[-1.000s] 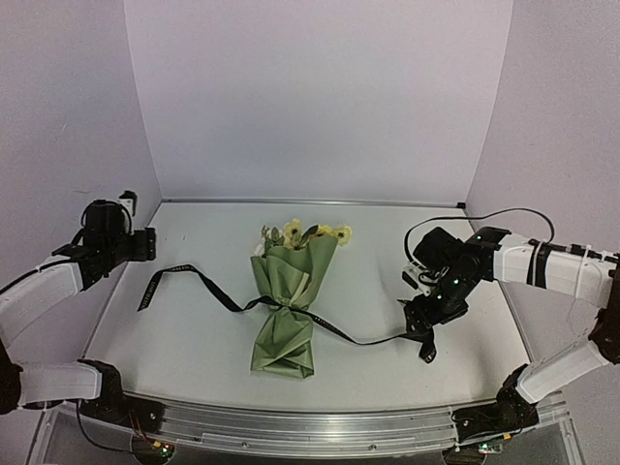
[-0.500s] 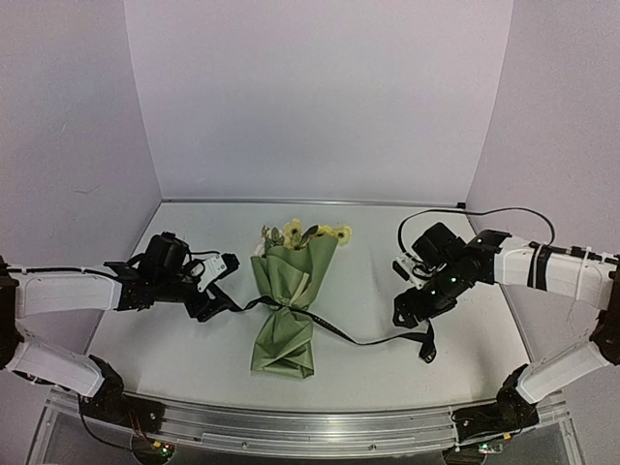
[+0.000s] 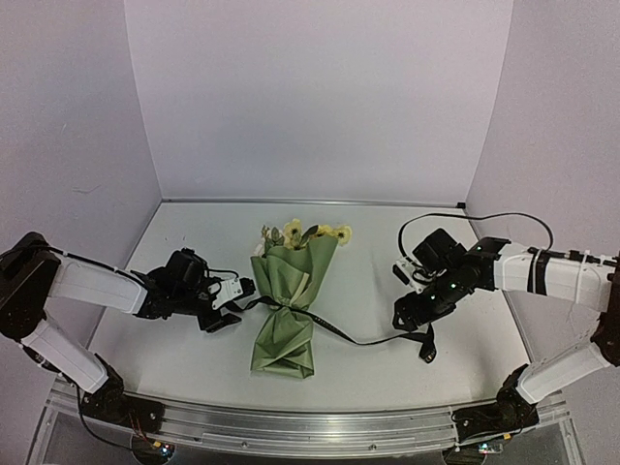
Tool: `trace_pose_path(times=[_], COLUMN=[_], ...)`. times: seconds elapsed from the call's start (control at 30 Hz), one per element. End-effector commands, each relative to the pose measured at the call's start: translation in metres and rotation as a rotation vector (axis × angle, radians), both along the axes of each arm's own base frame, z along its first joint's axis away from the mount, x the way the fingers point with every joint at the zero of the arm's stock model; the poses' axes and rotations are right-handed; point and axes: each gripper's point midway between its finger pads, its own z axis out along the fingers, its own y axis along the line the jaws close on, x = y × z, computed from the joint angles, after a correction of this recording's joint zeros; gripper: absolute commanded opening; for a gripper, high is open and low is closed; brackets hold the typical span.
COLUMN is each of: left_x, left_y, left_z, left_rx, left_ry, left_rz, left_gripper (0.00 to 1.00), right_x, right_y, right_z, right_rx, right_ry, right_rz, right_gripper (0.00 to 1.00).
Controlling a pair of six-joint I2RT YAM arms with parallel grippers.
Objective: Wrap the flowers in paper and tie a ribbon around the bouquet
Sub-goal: Cross the half-tied ribbon over the folded bouquet.
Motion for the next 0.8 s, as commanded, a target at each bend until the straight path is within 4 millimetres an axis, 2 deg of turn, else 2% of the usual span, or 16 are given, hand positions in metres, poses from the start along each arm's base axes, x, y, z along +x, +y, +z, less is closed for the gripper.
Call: trace_pose_path(times=[0.0, 0.23, 0.43, 0.53, 0.67, 0.77], left_x=[0.009, 0.010, 0.016, 0.018, 0.023, 0.025], left_y=[-0.009, -0.013, -0.011, -0.011, -0.014, -0.014], left_z=[0.002, -0.012, -0.013, -0.012, -0.003, 0.009], left_rx=[0.002, 0.033, 0.049, 0.049, 0.039, 0.025], left_ry=[-0.079, -0.080, -0.126, -0.145, -0.162, -0.186], left_rz=[-0.044, -0.059, -0.047, -0.046, -0.040, -0.033], left_gripper=[0.62, 0.45, 0.32, 0.22, 0.02, 0.00], right_x=[0.004, 0.004, 0.003, 0.002, 0.000, -0.002], right_y=[0.000, -0.001, -0.003, -0.005, -0.005, -0.006], right_z=[0.008, 0.005, 0.002, 0.000, -0.003, -0.007], right_rx=[0.020, 0.013, 0.003, -0.003, -0.004, -0.010], right_ry=[-0.043, -0.040, -0.037, -0.034, -0.022, -0.007], right_rz=[-0.010, -0.015, -0.020, -0.020, -0.018, -0.015], right_gripper=[0.74, 0.73, 0.73, 0.72, 0.73, 0.73])
